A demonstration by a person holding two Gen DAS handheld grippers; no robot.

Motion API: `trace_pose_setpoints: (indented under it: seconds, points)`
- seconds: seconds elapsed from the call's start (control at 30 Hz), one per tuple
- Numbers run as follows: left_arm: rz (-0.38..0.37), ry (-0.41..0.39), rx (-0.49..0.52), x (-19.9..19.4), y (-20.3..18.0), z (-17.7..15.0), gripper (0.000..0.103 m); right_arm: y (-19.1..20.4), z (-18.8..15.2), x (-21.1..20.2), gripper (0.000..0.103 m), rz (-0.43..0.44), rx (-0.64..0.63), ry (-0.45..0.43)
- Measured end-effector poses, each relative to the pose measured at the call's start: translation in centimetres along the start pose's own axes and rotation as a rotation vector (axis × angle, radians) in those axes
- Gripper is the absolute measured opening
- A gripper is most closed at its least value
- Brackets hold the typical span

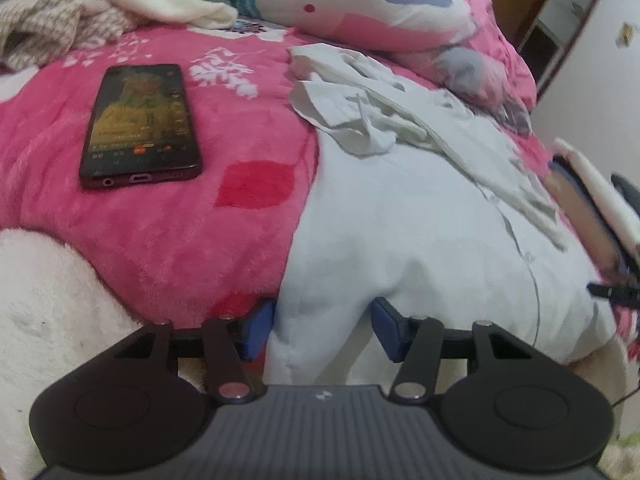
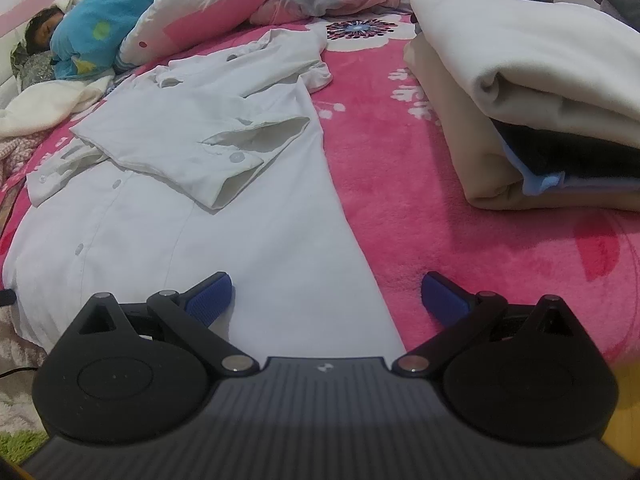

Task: Fold clothes
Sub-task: 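Move the left gripper down to the white shirt hem and pinch it, then hold the shirt hem with the left gripper while the right gripper pinches the shirt body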

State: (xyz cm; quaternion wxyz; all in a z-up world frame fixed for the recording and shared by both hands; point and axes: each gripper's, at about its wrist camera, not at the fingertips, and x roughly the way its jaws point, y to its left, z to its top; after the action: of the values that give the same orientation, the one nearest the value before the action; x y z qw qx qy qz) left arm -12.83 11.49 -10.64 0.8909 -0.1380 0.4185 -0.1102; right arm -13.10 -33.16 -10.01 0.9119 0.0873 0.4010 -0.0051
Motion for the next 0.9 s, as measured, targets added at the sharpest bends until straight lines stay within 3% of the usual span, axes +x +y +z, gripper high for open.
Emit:
trace_pose_setpoints:
  seconds: [0.37, 0.77, 0.87, 0.9]
  points:
    - [-0.1, 0.064, -0.015, 1.0, 0.3, -1.9, 0.055, 0.3, 0.1, 0.2, 0.102, -0.02, 0.009, 0.002]
    - [-0.134, 0.026, -0.037, 1.7, 0.9, -2.5, 0.058, 0.3, 0.1, 0.2, 0.102, -0.015, 0.017, 0.007]
    - [-0.155, 0.04, -0.035, 1.7, 0.9, -2.5, 0.051, -0.1, 0.2, -0.1, 0.102, 0.014, 0.044, 0.011]
    - [-0.156, 0.04, -0.031, 1.6, 0.9, -2.5, 0.042, -0.4, 0.3, -0.3, 0.102, 0.032, 0.062, 0.012]
